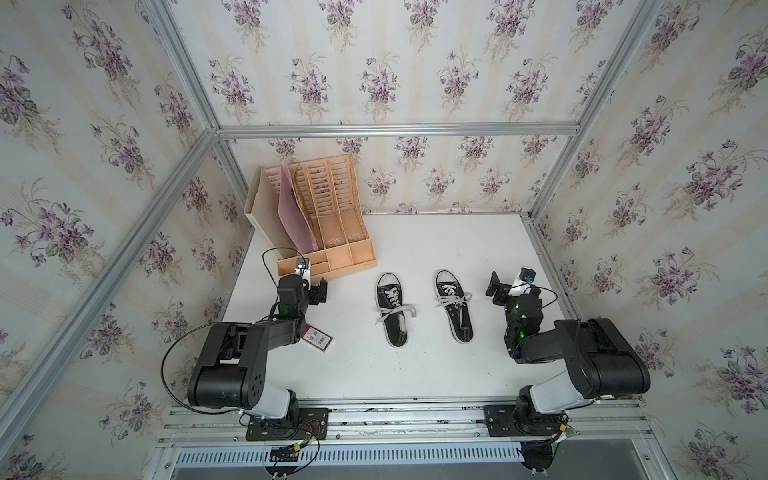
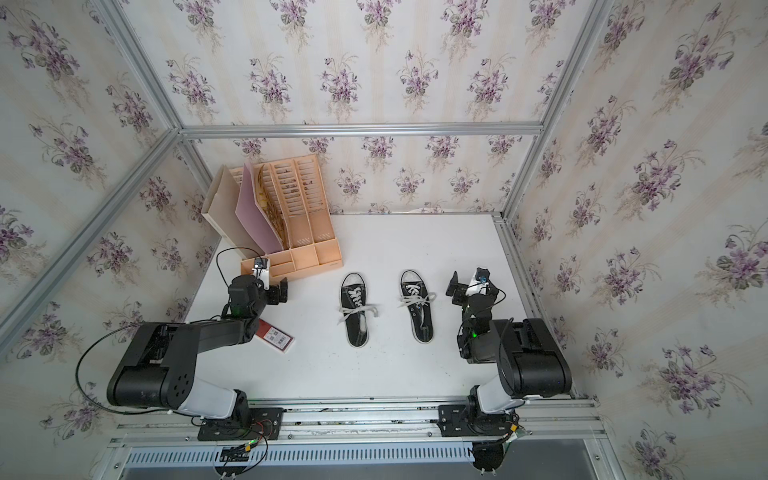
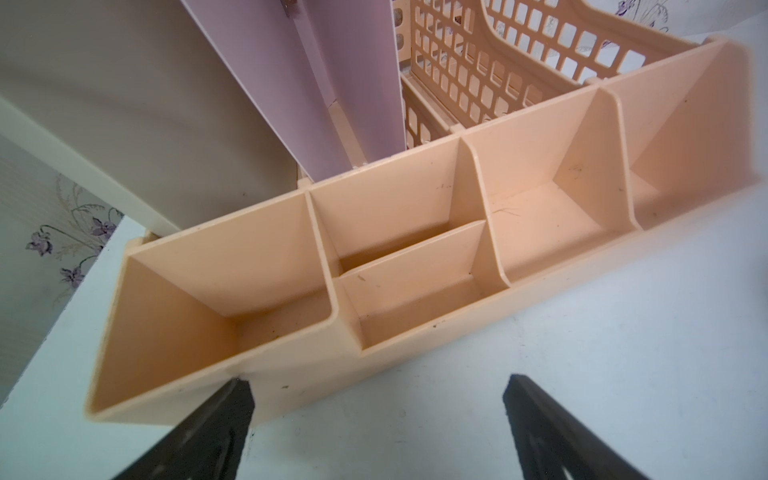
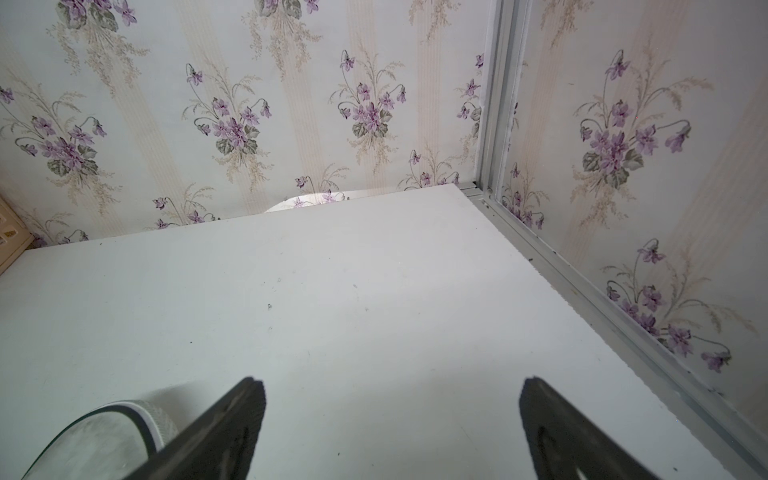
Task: Tie the shoes
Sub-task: Reset both arms
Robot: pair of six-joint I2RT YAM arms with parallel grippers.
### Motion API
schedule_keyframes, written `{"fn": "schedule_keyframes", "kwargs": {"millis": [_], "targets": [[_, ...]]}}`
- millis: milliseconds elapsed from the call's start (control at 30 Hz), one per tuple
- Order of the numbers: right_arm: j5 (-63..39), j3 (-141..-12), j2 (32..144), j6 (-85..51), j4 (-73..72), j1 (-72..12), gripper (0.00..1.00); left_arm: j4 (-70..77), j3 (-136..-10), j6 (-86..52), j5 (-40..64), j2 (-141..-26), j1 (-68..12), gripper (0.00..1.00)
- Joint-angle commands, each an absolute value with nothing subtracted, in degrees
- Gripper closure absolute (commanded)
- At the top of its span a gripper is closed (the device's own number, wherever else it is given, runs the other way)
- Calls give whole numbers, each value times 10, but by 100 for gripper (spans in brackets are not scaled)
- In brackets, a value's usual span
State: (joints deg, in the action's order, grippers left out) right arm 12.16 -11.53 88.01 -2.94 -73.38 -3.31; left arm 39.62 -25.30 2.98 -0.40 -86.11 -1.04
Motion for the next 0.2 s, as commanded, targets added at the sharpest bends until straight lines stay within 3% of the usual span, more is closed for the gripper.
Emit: {"fn": "schedule_keyframes", "kwargs": {"millis": [0, 167], "targets": [[121, -116, 879, -26, -747, -33, 0, 401, -258, 28, 3, -860, -7, 1], [120, -116, 879, -26, -746, -34, 0, 402, -256, 28, 3, -858, -6, 1]]}}
